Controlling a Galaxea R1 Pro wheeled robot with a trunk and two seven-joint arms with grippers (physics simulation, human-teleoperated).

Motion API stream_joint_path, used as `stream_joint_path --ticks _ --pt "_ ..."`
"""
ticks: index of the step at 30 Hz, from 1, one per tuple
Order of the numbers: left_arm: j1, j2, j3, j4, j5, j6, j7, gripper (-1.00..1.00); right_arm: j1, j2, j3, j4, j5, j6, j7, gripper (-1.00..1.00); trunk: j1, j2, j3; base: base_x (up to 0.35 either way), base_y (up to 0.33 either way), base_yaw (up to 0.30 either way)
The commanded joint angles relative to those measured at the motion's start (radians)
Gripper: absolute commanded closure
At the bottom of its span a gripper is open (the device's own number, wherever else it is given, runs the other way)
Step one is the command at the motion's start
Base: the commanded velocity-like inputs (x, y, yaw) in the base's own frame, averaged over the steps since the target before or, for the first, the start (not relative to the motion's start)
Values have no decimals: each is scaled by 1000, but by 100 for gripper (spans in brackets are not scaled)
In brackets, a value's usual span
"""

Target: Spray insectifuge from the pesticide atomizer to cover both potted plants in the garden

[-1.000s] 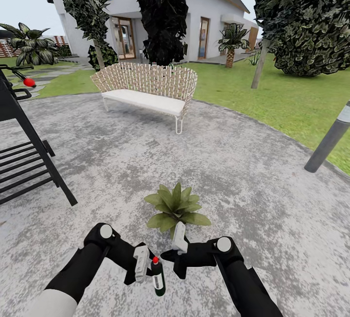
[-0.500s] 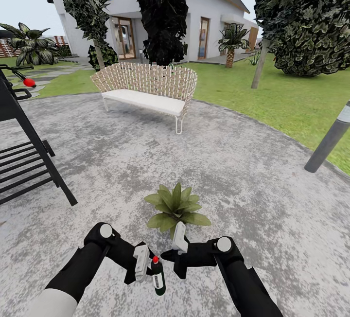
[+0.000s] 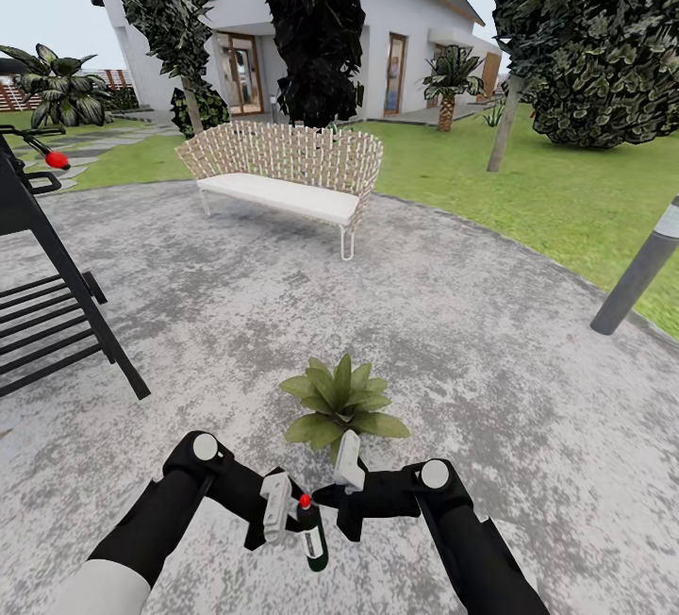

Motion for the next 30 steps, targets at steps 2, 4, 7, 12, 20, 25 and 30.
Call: stream_joint_path --ticks 2,4,7,12,20,25,30 --pt "0 1 -2 -1 1 7 -3 100 0 0 0 -2 2 11 5 100 0 0 -1 0 0 0" --pt "0 2 -2 -1 2 7 -3 100 0 0 0 -1 2 11 5 100 0 0 -1 0 0 0" --pt "0 2 -2 -1 4 7 -3 100 0 0 -1 -1 2 11 5 100 0 0 -1 0 0 0" --pt "-1 2 -1 0 3 7 1 100 0 0 -2 -1 2 11 5 100 0 0 -1 0 0 0" --pt "-1 3 -1 0 3 7 0 100 0 0 -2 -1 2 11 5 100 0 0 -1 0 0 0" --pt "-1 2 0 0 4 7 0 100 0 0 -2 -1 2 11 5 100 0 0 -1 0 0 0" --pt "-1 1 1 0 7 7 -1 100 0 0 -2 -1 2 11 5 100 0 0 -1 0 0 0"
